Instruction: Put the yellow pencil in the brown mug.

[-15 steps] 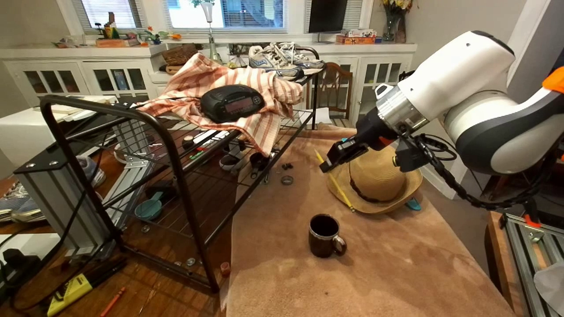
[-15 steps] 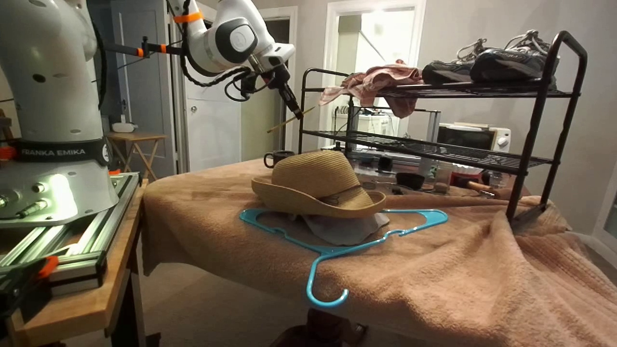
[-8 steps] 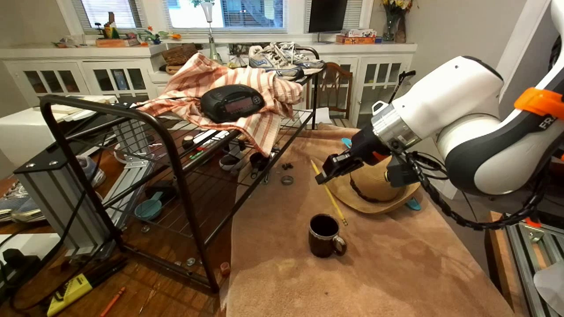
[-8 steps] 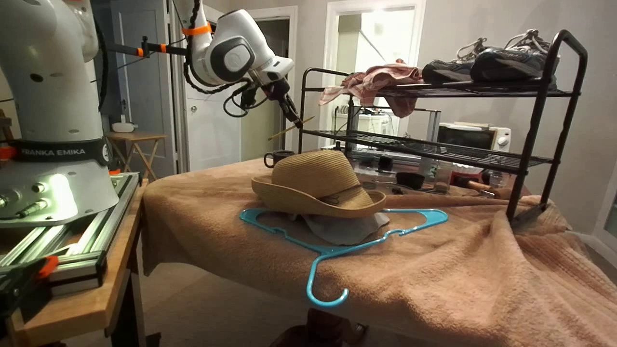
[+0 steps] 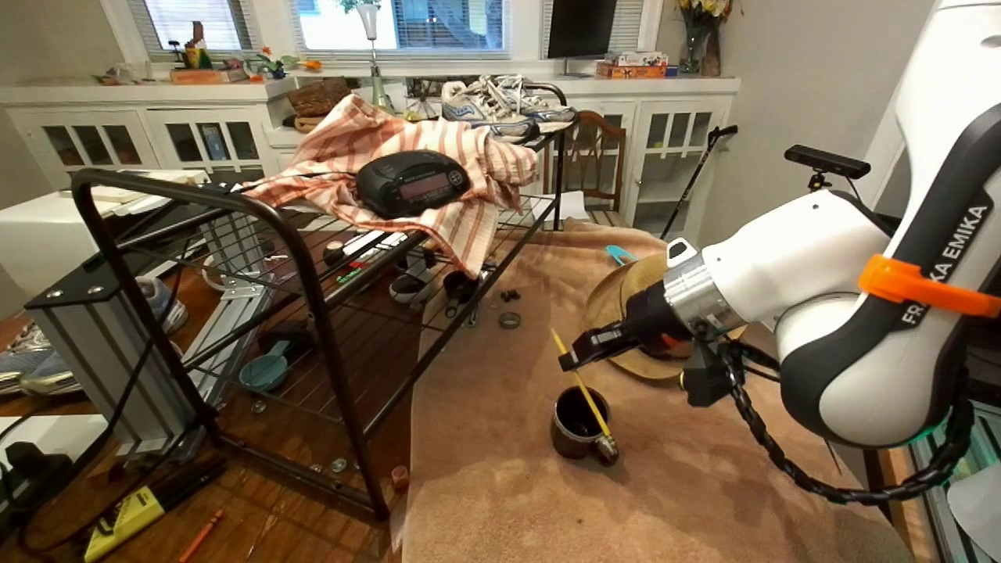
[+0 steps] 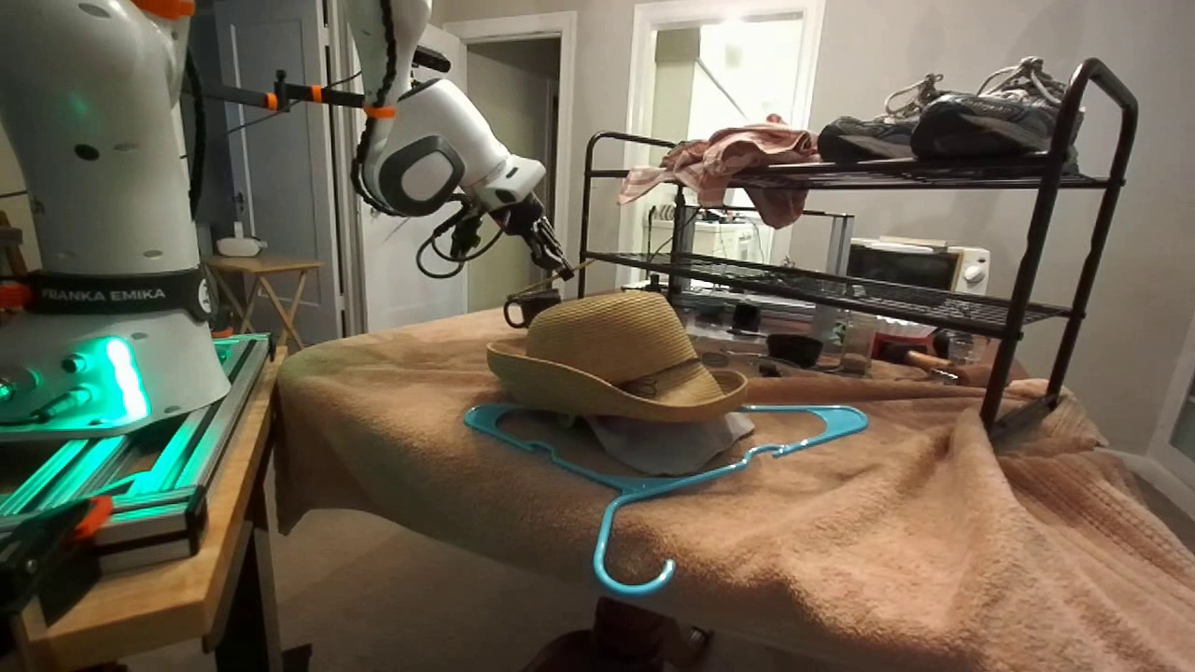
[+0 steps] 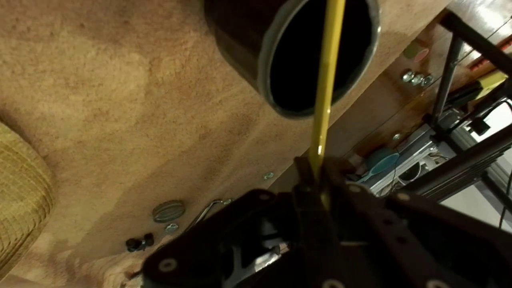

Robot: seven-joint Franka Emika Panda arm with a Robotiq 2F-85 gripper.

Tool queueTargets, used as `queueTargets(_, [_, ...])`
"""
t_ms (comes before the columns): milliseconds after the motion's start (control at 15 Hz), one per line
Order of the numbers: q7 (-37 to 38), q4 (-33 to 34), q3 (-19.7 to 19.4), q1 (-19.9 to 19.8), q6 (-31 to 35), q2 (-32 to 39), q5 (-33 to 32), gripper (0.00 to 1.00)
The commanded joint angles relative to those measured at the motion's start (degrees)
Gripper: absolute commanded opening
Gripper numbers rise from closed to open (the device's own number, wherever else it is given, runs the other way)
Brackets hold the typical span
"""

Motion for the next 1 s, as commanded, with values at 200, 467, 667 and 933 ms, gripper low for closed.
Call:
queueTargets(200, [-0.87, 0.57, 0.76, 2.06, 2.47, 3.27, 3.33, 0.02])
queueTargets(467, [-0.64, 0.39, 0.83, 2.11, 3.09, 1.80, 3.89, 0.02])
queueTargets(667, [0.24, 0.41, 0.85, 1.56, 2.22, 0.04, 4.49, 0.02])
queueTargets(933, [0.29, 0.72, 0.30, 0.34, -0.40, -3.97, 3.98, 0.02])
